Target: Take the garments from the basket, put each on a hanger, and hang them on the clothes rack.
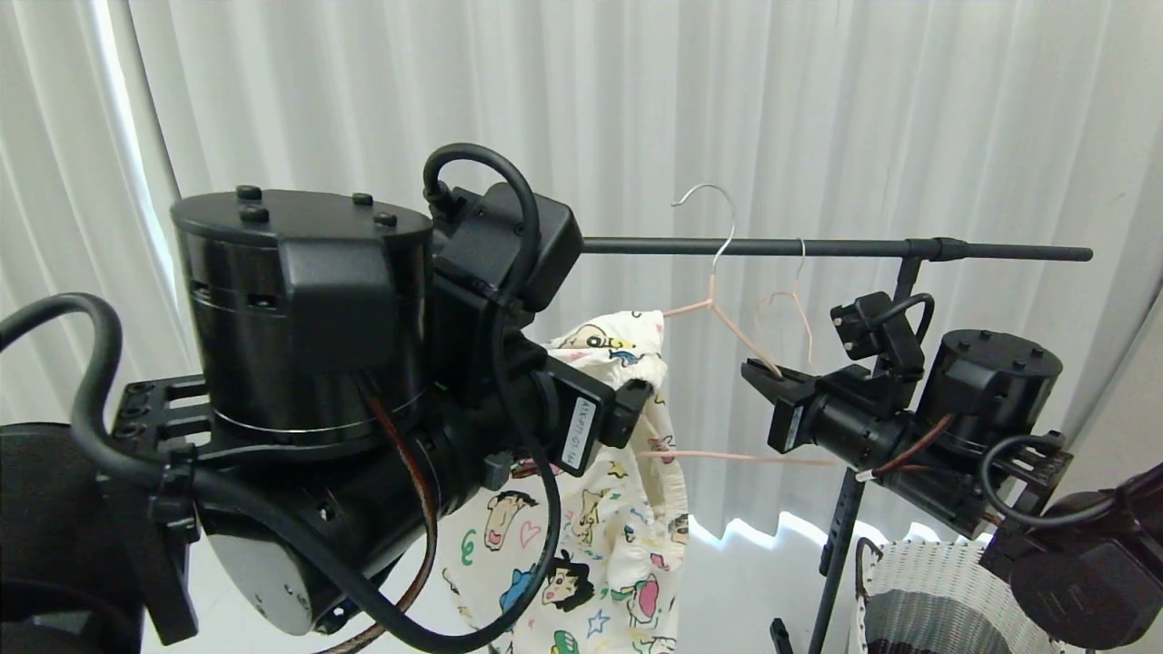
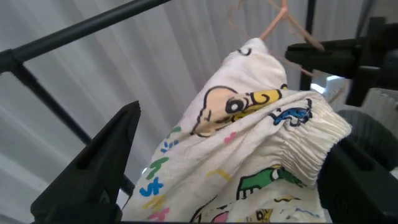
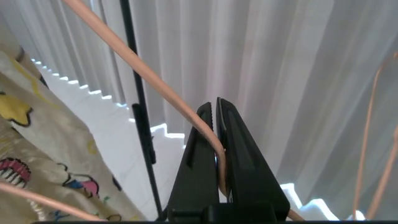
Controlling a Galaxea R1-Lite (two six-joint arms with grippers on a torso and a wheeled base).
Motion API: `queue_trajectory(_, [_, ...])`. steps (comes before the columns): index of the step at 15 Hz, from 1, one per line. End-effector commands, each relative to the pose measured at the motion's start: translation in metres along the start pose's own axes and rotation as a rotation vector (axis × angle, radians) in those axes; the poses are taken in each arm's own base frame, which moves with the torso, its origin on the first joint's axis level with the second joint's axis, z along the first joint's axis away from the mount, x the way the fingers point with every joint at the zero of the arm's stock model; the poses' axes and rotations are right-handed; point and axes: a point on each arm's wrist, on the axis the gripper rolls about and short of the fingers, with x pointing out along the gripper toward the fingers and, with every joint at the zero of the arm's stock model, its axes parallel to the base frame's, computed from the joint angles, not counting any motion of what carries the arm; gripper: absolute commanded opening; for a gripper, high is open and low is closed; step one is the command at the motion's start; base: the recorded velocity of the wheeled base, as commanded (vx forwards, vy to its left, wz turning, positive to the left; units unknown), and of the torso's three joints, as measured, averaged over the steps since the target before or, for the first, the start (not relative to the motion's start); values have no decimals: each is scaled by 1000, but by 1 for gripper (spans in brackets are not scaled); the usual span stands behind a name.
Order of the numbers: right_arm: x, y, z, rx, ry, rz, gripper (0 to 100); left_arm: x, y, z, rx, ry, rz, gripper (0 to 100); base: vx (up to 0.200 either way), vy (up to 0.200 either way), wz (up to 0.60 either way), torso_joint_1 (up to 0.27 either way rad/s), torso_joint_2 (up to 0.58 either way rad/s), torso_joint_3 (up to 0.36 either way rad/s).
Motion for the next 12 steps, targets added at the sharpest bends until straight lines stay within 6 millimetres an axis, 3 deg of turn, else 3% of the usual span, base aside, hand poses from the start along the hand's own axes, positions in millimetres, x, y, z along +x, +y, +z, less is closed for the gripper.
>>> queue_trajectory(1, [0,-2,0,0,0,-7,0,-3,-6,3,-4,-35,-48,100,0,0,0,0,0,0])
queue_trajectory(6, [0,-2,1,0,0,-8,0,0,-4,-11,116,-64,-122,100,0,0,0,0,0,0])
queue_trajectory(12, [-8,-18,7,1,3,-80,0,-10,26,-16,94,-59,-27,100,0,0,0,0,0,0])
